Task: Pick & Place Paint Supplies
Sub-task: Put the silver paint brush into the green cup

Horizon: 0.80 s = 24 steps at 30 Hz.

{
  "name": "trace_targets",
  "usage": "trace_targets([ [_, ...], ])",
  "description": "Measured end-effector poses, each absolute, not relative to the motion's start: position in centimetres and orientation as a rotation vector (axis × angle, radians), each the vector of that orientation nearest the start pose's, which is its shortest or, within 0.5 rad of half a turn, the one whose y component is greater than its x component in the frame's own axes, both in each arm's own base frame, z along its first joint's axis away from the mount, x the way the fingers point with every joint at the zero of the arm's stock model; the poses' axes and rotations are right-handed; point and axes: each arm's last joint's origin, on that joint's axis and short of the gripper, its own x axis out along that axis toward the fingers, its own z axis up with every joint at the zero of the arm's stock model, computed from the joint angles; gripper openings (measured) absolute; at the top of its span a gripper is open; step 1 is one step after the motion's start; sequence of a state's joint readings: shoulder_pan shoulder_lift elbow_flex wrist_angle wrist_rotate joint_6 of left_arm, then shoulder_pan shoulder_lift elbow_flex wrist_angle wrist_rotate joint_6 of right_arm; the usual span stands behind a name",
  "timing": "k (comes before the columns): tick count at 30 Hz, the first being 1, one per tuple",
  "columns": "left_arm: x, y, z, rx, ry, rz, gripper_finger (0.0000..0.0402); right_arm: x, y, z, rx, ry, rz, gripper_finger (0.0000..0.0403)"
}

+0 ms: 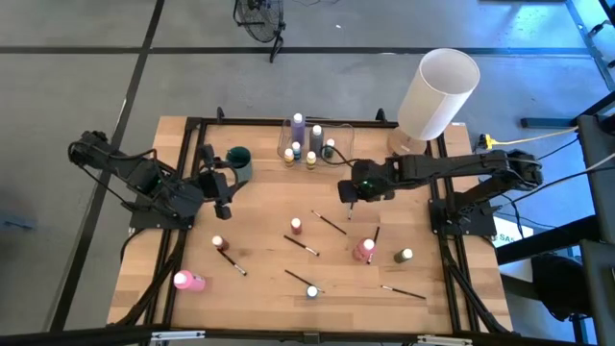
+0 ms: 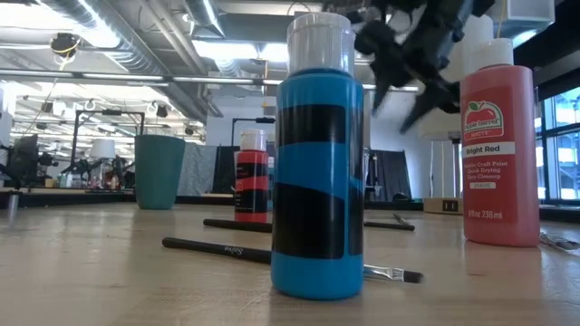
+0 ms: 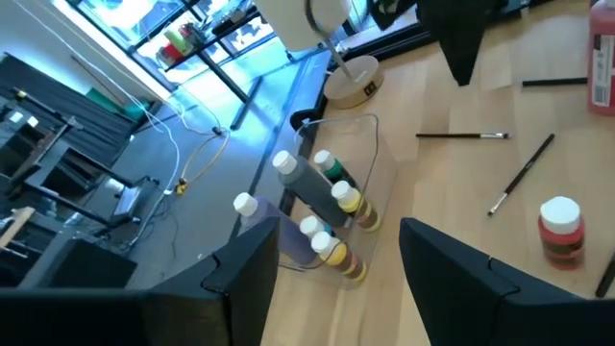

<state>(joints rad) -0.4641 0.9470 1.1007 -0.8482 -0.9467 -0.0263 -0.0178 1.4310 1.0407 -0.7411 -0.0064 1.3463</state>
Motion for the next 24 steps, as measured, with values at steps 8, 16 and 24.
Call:
trace_targets([
  [8, 15.9, -5.4, 35.9, 0.379, 0.535, 0.43, 0.021, 28.6, 0.3, 20.4, 1.176, 1.103, -0.858, 0.0225],
  [16, 16.1, -5.6, 35.7, 0.366, 0.542, 0.428, 0.021, 29.0, 0.8, 18.3, 1.156, 1.19, -0.929, 0.0225],
  [24, 16.2, -5.6, 34.7, 0.383, 0.569, 0.425, 0.021, 29.2, 1.1, 18.2, 1.072, 1.164, -0.919, 0.0225],
])
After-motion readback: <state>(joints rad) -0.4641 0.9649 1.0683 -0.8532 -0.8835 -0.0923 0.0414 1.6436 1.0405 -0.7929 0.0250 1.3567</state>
